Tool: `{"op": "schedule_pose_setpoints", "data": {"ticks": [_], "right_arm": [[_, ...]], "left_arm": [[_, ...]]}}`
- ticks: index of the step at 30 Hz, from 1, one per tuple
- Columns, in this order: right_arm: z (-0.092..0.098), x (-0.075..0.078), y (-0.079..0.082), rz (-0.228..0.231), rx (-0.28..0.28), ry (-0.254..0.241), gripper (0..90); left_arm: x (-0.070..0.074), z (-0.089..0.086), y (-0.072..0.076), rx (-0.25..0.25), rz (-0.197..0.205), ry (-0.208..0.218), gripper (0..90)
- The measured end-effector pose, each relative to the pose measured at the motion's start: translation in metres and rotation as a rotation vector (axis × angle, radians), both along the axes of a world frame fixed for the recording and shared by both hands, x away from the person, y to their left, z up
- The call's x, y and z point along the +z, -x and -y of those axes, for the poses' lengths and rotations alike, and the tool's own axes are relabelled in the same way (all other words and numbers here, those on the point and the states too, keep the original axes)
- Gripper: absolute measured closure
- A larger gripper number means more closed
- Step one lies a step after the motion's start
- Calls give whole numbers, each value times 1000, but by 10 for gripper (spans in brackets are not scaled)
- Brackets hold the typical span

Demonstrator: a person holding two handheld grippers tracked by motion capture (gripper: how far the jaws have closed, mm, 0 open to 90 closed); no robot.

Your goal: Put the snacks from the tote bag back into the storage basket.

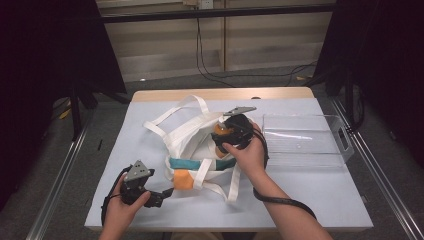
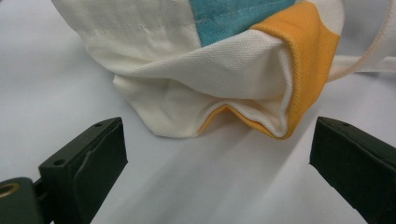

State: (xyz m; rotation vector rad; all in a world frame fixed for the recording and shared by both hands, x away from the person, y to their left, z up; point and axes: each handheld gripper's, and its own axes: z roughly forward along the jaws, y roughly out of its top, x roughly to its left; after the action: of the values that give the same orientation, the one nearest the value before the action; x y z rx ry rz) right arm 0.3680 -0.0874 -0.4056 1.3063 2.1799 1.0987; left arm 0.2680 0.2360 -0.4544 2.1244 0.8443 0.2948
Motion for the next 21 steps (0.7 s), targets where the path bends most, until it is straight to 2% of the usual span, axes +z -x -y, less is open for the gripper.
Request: {"op": "schedule_pose_setpoints", "data": {"ticks": [2,8,13,21], "right_arm": [[-1,0,0,3,8,5,256],[-3,0,-1,0,14,21,258],[-4,0,-1,-6,12,37,296],[-4,3,-3,-36,22,57,300]], "left_arm": [[0,0,0,0,7,-2,36],[1,0,0,-5,6,1,36],[1,-1,0,-2,7,3,36],[1,0,0,1,8,-5,36]]}}
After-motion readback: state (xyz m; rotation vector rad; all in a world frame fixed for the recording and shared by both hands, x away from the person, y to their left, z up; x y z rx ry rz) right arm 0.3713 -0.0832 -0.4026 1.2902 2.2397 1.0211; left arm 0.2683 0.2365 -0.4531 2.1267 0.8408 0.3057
